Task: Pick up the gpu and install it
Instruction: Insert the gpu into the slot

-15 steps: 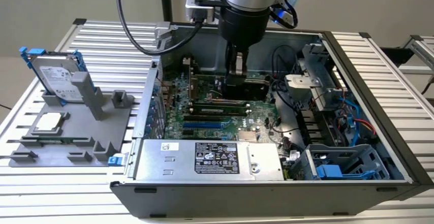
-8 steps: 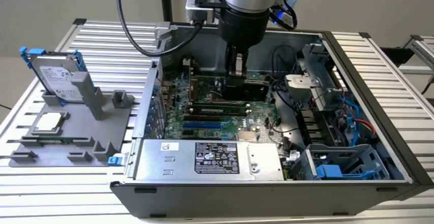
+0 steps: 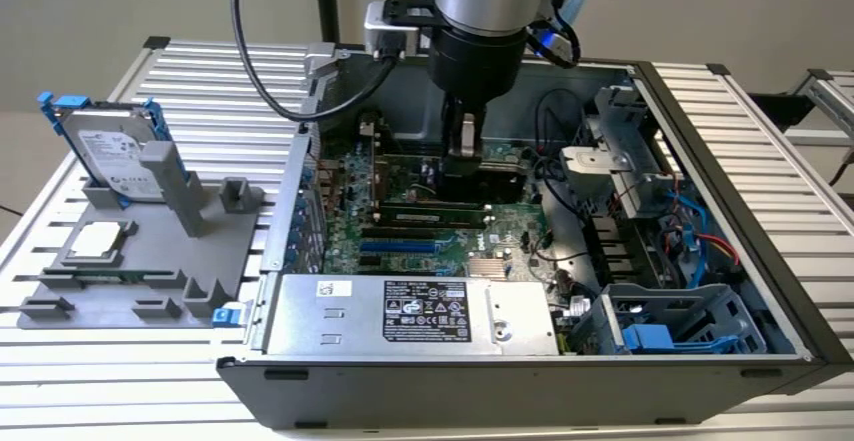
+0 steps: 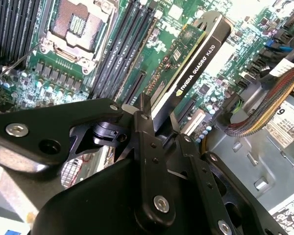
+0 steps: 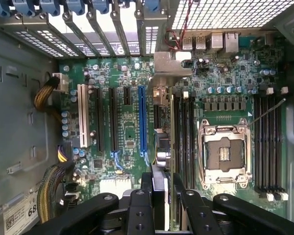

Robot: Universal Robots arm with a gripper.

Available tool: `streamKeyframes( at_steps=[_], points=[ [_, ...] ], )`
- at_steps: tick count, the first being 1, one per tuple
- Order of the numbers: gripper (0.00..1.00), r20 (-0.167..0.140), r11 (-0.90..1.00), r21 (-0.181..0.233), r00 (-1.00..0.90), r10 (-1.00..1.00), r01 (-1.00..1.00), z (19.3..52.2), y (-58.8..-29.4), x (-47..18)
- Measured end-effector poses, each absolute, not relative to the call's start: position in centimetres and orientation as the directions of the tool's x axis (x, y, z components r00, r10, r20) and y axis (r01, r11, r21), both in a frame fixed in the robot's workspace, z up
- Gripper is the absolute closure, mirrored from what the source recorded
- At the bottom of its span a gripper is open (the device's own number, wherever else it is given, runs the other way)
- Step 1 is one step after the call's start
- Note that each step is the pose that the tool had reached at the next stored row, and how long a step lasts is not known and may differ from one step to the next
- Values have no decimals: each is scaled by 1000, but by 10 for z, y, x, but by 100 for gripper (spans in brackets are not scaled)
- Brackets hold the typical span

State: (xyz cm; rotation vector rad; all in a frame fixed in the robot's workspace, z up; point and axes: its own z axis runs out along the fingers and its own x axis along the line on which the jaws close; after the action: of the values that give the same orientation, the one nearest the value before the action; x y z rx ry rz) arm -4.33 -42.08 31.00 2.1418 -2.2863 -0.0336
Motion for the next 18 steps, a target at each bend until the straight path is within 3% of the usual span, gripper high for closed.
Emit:
streamKeyframes(
  at_steps=[18],
  points=[
    [100,-8,65,22,-65,-998,-998,288,-423,-52]
  ],
)
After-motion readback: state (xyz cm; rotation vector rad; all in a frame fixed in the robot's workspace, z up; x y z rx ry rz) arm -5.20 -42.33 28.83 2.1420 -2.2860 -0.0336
